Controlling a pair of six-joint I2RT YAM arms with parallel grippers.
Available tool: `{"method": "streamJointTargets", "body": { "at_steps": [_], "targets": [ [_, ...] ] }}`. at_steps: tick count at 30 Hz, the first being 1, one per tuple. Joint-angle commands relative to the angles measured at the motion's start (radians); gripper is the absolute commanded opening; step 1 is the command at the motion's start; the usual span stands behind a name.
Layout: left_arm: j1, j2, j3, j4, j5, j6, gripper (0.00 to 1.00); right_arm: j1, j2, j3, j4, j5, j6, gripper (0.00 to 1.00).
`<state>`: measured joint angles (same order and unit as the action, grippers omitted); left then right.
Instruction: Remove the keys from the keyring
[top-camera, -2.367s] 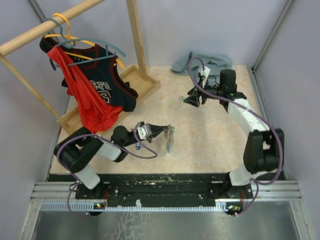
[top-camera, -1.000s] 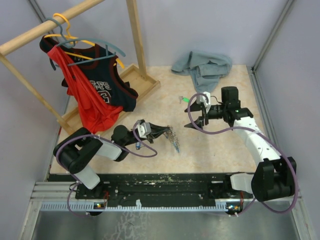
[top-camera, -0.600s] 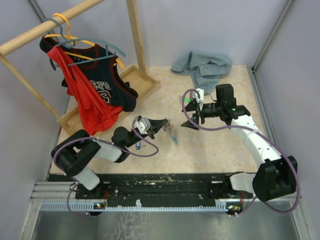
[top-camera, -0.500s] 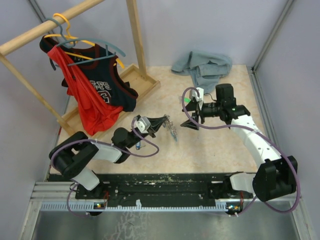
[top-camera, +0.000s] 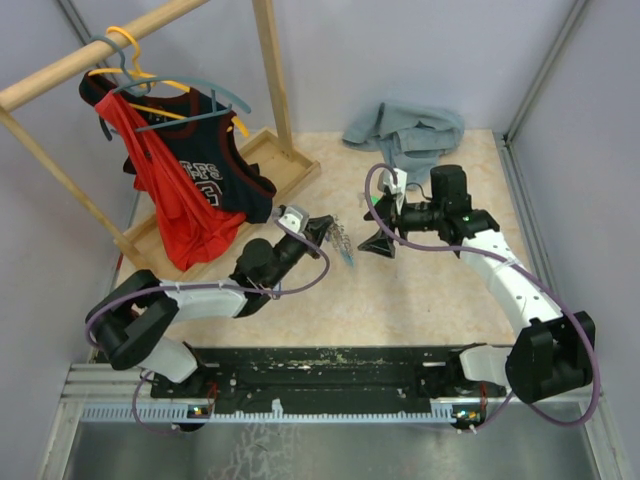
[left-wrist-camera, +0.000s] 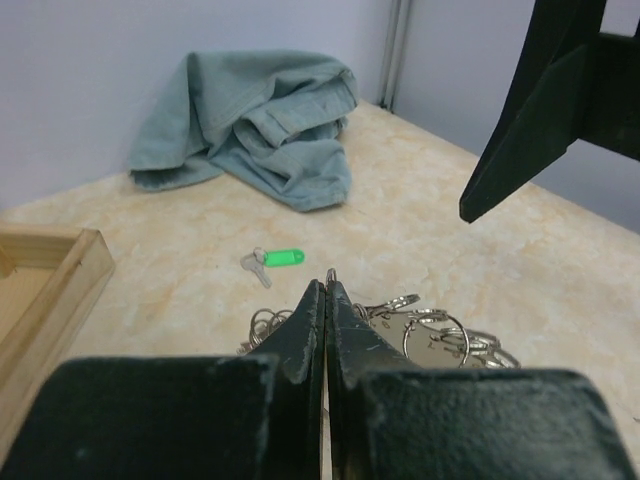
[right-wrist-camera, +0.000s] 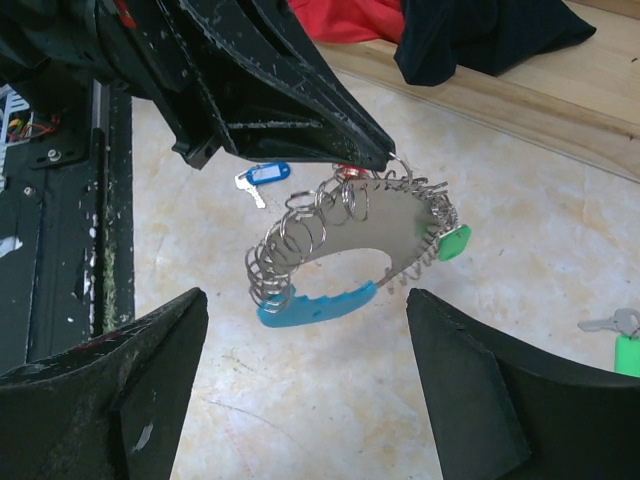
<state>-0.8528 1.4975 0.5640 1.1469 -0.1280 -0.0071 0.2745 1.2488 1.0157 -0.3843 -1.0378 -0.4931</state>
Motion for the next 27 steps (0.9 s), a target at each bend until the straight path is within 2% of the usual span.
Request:
{"method": "streamJointTargets", "body": {
  "at_steps": [1, 6, 13, 20, 27],
  "targets": [
    [-0.017, -0.038, 0.042, -0.070, -0.073, -0.070, 0.00, 0.015, -0.005, 0.045, 0.058, -0.001, 0.047, 0.81],
    [-0.037, -0.045, 0.087, -0.180, -0.154, -0.126, 0.00, 0.018, -0.001, 0.017, 0.124, -0.004, 0.102, 0.81],
    [-0.070, -0.068, 0.137, -0.272, -0.236, -0.172, 0.00, 0.050, 0.012, -0.030, 0.239, 0.086, 0.176, 0.81],
    [-0.090, -0.057, 0.193, -0.366, -0.314, -0.224, 0.00, 0.084, 0.021, -0.040, 0.268, 0.155, 0.187, 0.81],
    [-0.100, -0.053, 0.228, -0.416, -0.351, -0.257, 0.00, 0.104, 0.023, -0.053, 0.299, 0.153, 0.215, 0.81]
  ]
}}
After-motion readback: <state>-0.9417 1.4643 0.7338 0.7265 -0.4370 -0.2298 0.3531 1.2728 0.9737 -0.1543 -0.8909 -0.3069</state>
